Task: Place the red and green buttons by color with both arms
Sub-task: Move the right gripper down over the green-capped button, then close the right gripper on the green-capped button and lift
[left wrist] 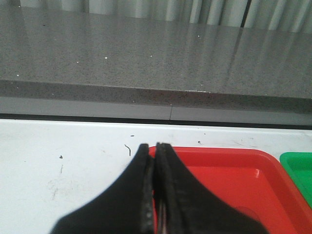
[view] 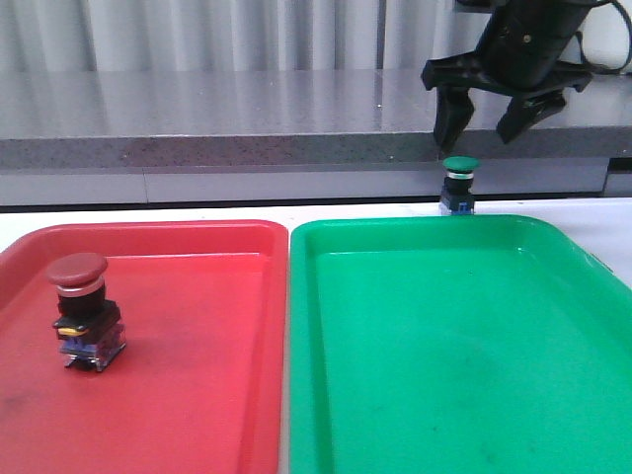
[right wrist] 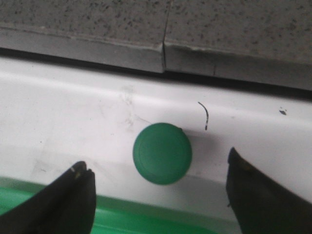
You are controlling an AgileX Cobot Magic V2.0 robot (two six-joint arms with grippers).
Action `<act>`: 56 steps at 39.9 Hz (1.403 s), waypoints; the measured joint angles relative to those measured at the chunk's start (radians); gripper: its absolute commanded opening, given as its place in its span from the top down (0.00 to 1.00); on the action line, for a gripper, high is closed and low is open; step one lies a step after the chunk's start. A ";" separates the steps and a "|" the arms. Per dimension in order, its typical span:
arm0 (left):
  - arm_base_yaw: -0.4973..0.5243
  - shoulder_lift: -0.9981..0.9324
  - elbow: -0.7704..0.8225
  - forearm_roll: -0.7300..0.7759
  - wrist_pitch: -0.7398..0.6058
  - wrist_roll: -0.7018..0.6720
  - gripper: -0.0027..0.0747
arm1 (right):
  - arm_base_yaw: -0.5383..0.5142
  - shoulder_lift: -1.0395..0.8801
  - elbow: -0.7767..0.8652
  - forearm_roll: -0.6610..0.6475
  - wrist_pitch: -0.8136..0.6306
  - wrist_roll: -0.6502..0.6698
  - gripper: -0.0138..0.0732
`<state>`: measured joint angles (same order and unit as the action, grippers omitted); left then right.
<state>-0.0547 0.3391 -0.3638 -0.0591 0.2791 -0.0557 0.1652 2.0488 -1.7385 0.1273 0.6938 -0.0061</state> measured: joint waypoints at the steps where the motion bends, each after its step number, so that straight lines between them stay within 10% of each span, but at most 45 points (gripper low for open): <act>1: 0.000 0.000 0.000 0.000 0.000 0.000 0.99 | 0.002 0.015 -0.012 -0.006 0.002 0.006 0.19; 13: 0.000 0.000 0.000 0.000 0.000 0.000 0.99 | 0.002 0.131 -0.095 -0.026 0.019 0.051 0.20; 29: 0.000 0.000 0.000 0.000 0.000 0.000 0.99 | 0.002 0.154 -0.099 -0.030 0.019 0.053 0.65; 56: 0.000 0.000 0.000 0.000 0.000 0.000 0.99 | 0.002 -0.155 -0.061 -0.030 0.092 0.055 0.66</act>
<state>-0.0547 0.3391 -0.3638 -0.0591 0.2791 -0.0557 0.1674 1.8942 -1.7995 0.0977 0.7861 0.0488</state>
